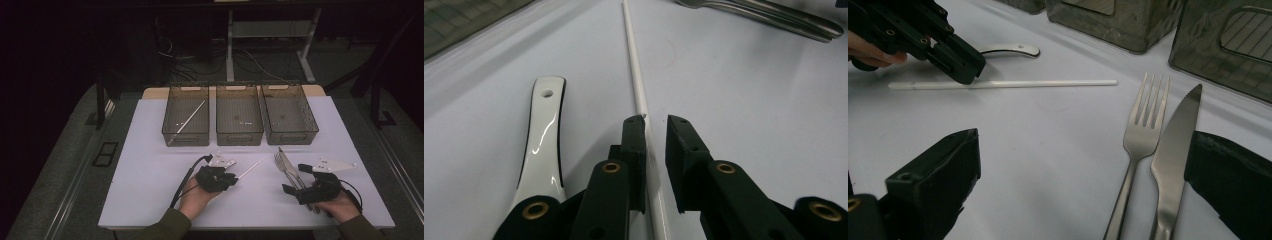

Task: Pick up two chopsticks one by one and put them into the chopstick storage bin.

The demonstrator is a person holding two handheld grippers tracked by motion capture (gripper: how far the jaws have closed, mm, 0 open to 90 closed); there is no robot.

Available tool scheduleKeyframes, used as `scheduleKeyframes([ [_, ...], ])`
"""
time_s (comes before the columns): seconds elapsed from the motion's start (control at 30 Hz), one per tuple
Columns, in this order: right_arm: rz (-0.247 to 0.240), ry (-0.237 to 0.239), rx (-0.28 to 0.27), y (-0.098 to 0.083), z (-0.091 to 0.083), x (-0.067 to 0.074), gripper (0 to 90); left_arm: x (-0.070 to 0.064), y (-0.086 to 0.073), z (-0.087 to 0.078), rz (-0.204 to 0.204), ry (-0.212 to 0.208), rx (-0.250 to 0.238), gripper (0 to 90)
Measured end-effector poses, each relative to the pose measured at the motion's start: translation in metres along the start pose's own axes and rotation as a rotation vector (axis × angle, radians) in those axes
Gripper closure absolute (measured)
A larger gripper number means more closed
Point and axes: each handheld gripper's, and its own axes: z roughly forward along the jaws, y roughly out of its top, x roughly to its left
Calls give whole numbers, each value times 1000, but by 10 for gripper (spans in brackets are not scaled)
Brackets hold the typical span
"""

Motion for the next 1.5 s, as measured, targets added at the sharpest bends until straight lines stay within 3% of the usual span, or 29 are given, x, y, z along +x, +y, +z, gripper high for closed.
scheduleKeyframes([
  [0.13,1,0,1,0,0,0,17,0,-1,4,31,7,25,787],
  [0.33,0,0,0,0,0,0,17,-2,-2,5,22,20,25,819],
  [0.4,2,1,2,0,0,0,17,-3,-1,5,48,32,30,821],
  [0.53,1,-1,1,0,0,0,17,-3,0,5,15,26,36,832],
  [0.83,4,3,-1,0,-1,1,17,-2,1,5,39,34,41,842],
  [0.9,3,3,-2,0,-1,1,17,-4,1,5,27,38,39,843],
  [0.97,1,4,-2,0,-1,1,17,-3,1,5,41,38,39,843],
  [1.13,2,3,-2,0,-1,1,17,-4,1,3,24,29,38,843],
  [1.17,3,3,-2,0,-1,1,17,-3,1,2,41,26,40,843],
  [1.37,4,2,-2,0,-1,0,17,-6,3,-5,64,9,21,842],
  [1.4,4,4,-3,0,-1,0,17,-6,3,-6,46,5,8,842],
  [1.5,13,2,5,0,0,0,17,-5,4,-11,55,-4,-9,842],
])
